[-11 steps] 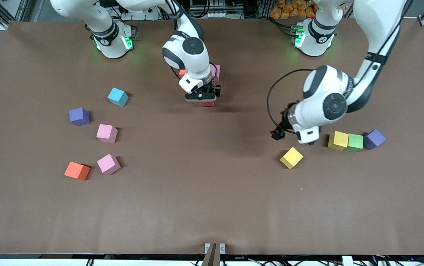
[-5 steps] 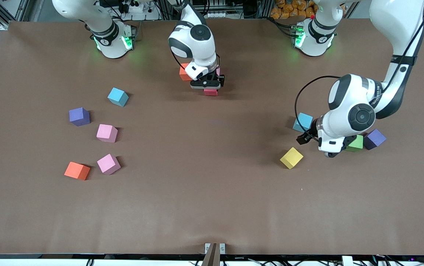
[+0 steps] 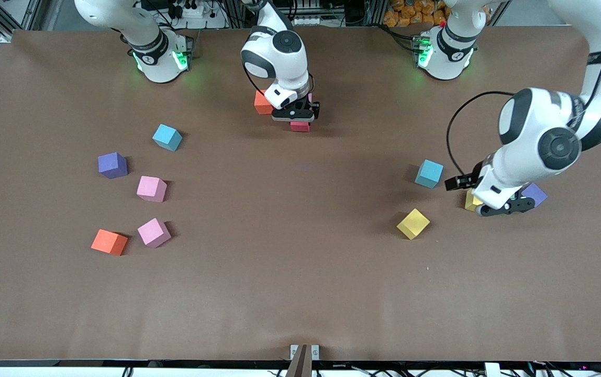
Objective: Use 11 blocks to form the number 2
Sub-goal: 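Lower the pink block below the row with the right gripper while left approaches cyan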
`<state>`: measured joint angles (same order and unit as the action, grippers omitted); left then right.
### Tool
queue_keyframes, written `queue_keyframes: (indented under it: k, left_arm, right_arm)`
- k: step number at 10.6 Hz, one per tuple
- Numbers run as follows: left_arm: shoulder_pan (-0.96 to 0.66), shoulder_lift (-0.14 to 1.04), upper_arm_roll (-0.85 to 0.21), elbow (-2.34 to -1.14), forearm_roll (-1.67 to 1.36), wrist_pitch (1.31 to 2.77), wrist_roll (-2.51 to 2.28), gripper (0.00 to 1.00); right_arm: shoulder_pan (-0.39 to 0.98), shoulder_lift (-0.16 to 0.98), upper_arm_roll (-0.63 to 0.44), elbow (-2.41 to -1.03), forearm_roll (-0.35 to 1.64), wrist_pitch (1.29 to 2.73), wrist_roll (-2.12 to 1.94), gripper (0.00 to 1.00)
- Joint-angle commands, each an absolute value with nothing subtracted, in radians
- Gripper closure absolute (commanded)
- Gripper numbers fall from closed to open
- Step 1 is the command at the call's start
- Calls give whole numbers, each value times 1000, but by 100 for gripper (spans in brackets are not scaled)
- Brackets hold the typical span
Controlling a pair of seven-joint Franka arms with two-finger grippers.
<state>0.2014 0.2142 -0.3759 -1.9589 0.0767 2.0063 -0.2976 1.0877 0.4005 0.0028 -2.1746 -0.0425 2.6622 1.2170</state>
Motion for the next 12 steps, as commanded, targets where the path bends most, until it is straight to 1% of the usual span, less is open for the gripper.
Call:
queue_keyframes:
  k: [1, 3, 4, 5, 6, 7, 8, 9, 11, 12]
  left_arm:
    - [206, 181, -394, -2014, 97, 2031, -224, 0]
    - [202, 181, -452, -2045, 212, 2071, -178, 0]
    - [202, 189, -466, -2058, 260, 2085, -154, 0]
    - [202, 195, -471, -2086, 265, 2120, -114, 0]
    - [204, 193, -471, -2126, 262, 2181, -45, 0]
    - [206, 192, -471, -2153, 262, 2212, -26, 0]
    - [206, 192, -472, -2160, 262, 2217, -22, 0]
    - [206, 187, -472, -2170, 262, 2215, -17, 0]
    - [198, 184, -474, -2177, 262, 2215, -17, 0]
    - [195, 184, -474, -2183, 258, 2215, -17, 0]
  right_arm:
    - [1115, 377, -15, -2204, -66, 2672, 1259, 73]
    - [1115, 377, -15, -2204, -67, 2672, 1259, 73]
    - [1115, 379, -15, -2206, -67, 2672, 1259, 71]
    - [1114, 380, -15, -2204, -67, 2672, 1270, 62]
    - [1114, 382, -15, -2204, -67, 2672, 1273, 49]
    - [1114, 383, -15, -2204, -67, 2672, 1281, 35]
    - [1114, 385, -15, -2203, -67, 2674, 1287, 25]
    - [1114, 385, -15, -2203, -67, 2677, 1295, 18]
    - [1114, 387, -15, -2201, -67, 2677, 1295, 8]
    - [1112, 387, -15, -2200, -67, 2677, 1295, 0]
